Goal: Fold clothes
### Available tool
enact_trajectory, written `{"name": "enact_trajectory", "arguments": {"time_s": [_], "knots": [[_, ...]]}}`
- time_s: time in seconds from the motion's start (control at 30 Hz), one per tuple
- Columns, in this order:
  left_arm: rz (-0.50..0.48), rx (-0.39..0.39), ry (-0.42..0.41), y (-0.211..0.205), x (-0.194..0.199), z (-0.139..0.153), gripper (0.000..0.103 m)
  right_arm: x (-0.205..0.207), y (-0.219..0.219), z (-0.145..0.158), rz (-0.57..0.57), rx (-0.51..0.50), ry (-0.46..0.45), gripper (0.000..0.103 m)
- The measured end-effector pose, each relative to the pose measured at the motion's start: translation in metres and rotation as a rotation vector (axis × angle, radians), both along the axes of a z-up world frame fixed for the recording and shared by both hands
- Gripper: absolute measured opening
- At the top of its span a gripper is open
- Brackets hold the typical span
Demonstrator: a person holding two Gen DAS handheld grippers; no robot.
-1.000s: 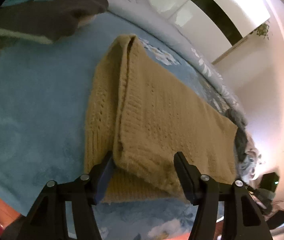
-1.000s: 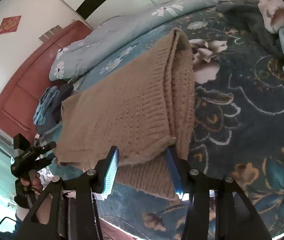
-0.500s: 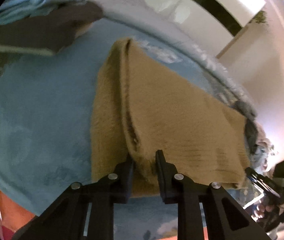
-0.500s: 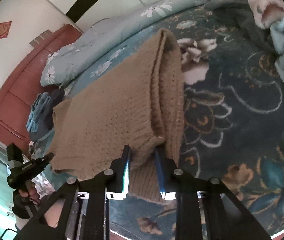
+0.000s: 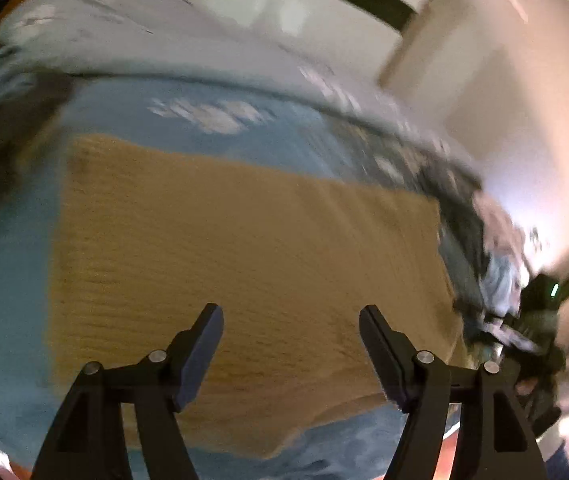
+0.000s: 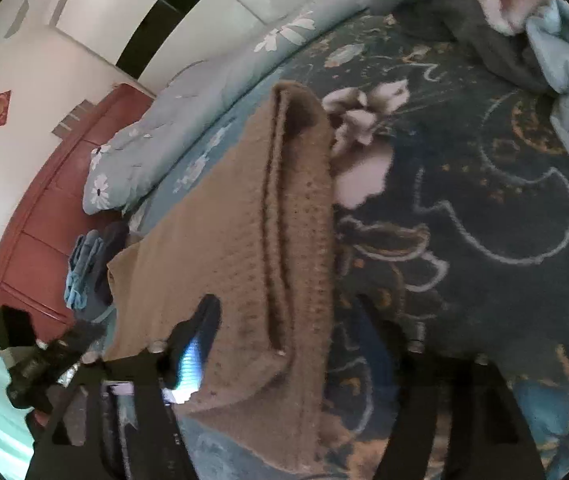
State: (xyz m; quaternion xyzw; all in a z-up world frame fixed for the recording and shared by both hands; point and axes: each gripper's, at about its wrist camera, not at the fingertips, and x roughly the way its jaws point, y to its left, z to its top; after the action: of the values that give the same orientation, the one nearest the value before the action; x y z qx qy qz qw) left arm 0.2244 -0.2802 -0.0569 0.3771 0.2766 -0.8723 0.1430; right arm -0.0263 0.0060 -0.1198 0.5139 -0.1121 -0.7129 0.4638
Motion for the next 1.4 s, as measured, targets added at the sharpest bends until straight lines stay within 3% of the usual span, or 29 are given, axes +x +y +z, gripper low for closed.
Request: {"name": "enact_trajectory", "arguments": {"time_s": [0.1,0.17,0.23,0.27,0.4,0.53,0.63,0.73,0.9,1.03,1.17,1.4], "knots": [[-0.039,0.017,-0.059,0.019,-0.024,-0.019,0.072,0.005,-0.006,0.002,0.016,0.014,0.018,0.072],[-0.044,0.017,-0.084,0.027,-0.025,-0.026,0.072,0.006,-0.011,0.002,0.034,0.003,-0.002,0.056],[-0.046,-0.027,-0.1,0.035,-0.026,-0.028,0.071,0.006,-0.016,0.003,0.035,0.022,-0.003,0.029],[-0.048,-0.038,-0.102,0.038,-0.022,-0.028,0.071,0.006,-0.019,0.004,0.037,0.032,0.006,0.024],[-0.064,-0.061,-0.107,0.041,-0.018,-0.031,0.071,0.013,-0.03,0.029,0.066,0.041,0.063,0.022],[-0.073,-0.059,-0.08,0.042,-0.009,-0.028,0.071,0.028,-0.062,0.074,0.133,0.052,0.165,0.021],[-0.036,0.025,-0.023,0.03,0.004,-0.027,0.071,0.042,-0.092,0.109,0.194,0.063,0.24,0.021],[0.041,0.068,0.033,0.012,0.035,-0.015,0.071,0.066,-0.131,0.133,0.289,0.079,0.325,0.021],[0.229,0.058,0.167,-0.031,0.113,0.011,0.071,0.125,-0.202,0.149,0.473,0.101,0.437,0.021],[0.378,0.061,0.204,-0.063,0.169,0.012,0.071,0.168,-0.242,0.124,0.592,0.134,0.436,0.021],[0.454,0.106,0.213,-0.079,0.202,-0.002,0.071,0.21,-0.28,0.095,0.707,0.169,0.423,0.021],[0.481,0.152,0.21,-0.084,0.213,-0.018,0.071,0.237,-0.301,0.053,0.762,0.234,0.372,0.021]]}}
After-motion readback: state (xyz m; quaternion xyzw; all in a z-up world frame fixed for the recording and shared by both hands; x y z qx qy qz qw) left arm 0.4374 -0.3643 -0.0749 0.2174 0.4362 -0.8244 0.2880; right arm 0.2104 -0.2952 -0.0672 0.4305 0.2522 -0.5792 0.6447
